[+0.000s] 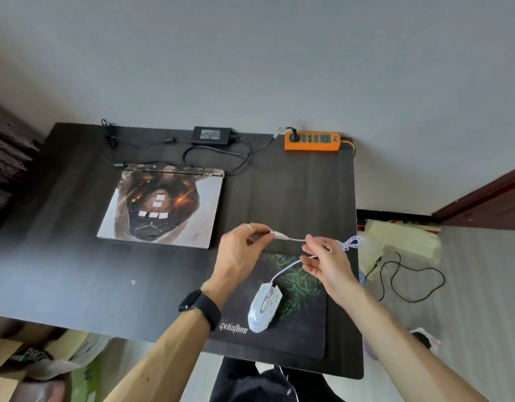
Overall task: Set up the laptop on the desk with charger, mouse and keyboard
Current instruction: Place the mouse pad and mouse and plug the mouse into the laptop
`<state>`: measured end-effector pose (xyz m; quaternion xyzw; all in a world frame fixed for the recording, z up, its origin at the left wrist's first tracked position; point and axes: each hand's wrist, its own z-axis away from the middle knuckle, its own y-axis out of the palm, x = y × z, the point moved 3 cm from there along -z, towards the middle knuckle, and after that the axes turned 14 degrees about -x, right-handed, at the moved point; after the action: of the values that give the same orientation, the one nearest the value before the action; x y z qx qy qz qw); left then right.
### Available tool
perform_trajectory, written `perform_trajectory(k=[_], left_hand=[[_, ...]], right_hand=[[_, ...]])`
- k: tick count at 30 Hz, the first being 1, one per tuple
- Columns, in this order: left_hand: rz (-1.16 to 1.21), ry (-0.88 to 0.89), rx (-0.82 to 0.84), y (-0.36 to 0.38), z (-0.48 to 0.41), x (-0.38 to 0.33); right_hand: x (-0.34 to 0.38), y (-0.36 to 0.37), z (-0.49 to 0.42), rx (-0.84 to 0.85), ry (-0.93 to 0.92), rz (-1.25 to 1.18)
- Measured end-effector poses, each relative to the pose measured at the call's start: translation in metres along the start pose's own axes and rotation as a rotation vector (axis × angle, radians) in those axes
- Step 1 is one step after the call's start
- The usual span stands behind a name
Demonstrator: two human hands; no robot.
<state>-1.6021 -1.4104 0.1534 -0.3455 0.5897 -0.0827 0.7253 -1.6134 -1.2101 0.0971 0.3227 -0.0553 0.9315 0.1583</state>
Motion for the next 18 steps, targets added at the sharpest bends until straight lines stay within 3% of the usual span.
perform_trajectory(k=[2,6,10,14,18], left_hand=[[-0.004,0.129,-0.038,-0.012,-0.032,-0.015],[0.047,0.274,-0.156,-0.049,-0.093,-0.055],[0.025,0.427,-0.211,-0.072,-0.129,-0.052],[-0.238,0.580,0.013,-0.055,-0.128,0.021],[-0.310,0.742,0.163,-0.039,-0.111,0.088]], right_hand=[[0.043,0.032,0.001,0.102,-0.030,-0.017],[0.137,0.093,0.012,0.190,-0.333,-0.084],[0.143,0.129,0.026,0.247,-0.447,0.031],[0.059,0.143,-0.003,0.072,-0.272,0.252],[-0.010,0.147,-0.019,0.067,0.058,0.158]])
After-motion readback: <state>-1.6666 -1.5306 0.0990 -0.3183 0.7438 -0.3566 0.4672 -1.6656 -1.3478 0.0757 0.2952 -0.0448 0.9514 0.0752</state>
